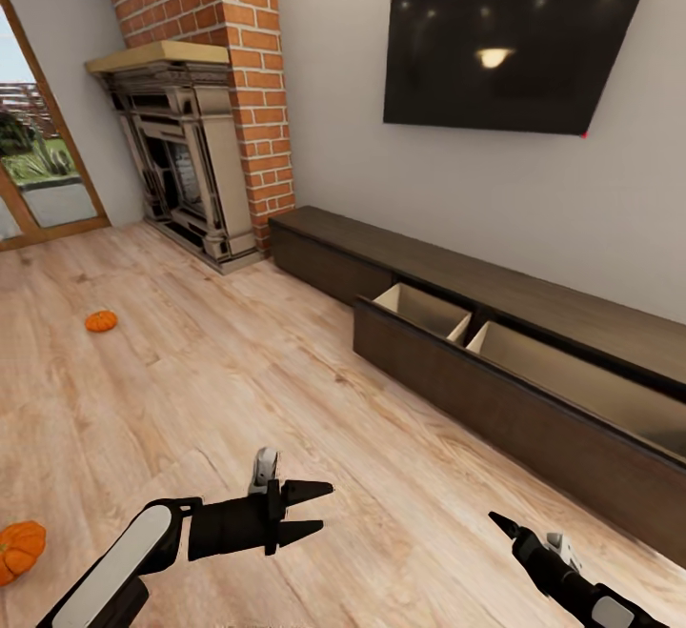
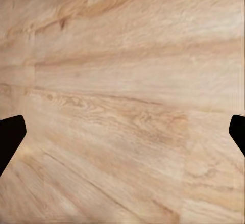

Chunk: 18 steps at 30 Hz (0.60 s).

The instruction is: Place each of the two pumpkins and all three candles from the living room inside a cabinet in the living room (use any cabinet), then make sure every cabinet is closed, and position the cauldron so it is next to a table in the living room.

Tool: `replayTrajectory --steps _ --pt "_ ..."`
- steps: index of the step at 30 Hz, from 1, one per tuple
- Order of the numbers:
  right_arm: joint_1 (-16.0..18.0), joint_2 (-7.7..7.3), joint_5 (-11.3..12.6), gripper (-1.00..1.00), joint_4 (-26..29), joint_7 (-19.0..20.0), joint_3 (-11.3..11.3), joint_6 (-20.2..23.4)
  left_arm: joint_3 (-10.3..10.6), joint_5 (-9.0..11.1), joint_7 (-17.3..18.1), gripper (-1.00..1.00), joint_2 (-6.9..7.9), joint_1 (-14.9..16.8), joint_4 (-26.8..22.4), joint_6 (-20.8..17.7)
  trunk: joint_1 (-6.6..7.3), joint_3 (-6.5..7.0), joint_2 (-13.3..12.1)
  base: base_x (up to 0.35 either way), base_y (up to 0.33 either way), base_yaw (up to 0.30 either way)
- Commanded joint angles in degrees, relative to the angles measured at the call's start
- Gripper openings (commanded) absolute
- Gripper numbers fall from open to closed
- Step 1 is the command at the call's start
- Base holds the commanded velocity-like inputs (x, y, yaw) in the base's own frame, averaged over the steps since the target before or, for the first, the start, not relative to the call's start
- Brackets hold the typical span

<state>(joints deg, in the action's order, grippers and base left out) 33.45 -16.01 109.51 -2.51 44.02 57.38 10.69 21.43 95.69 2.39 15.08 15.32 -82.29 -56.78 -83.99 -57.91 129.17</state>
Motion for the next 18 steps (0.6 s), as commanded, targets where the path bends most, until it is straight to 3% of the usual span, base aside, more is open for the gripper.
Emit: replayTrajectory --steps 1,18 --pt "0.04 0.03 0.61 1.0 -0.15 0.29 0.36 0.56 0.07 -0.15 0.25 1.0 0.03 0.06 0.03 -0.05 0.01 -0.05 0.02 0.0 0.0 0.292" --pt "0.04 0.01 0.61 1.0 -0.13 -0.01 0.36 0.56 0.02 -0.15 0.25 1.0 0.16 0.06 0.11 -0.03 0.01 -0.05 0.02 0.0 0.0 0.292"
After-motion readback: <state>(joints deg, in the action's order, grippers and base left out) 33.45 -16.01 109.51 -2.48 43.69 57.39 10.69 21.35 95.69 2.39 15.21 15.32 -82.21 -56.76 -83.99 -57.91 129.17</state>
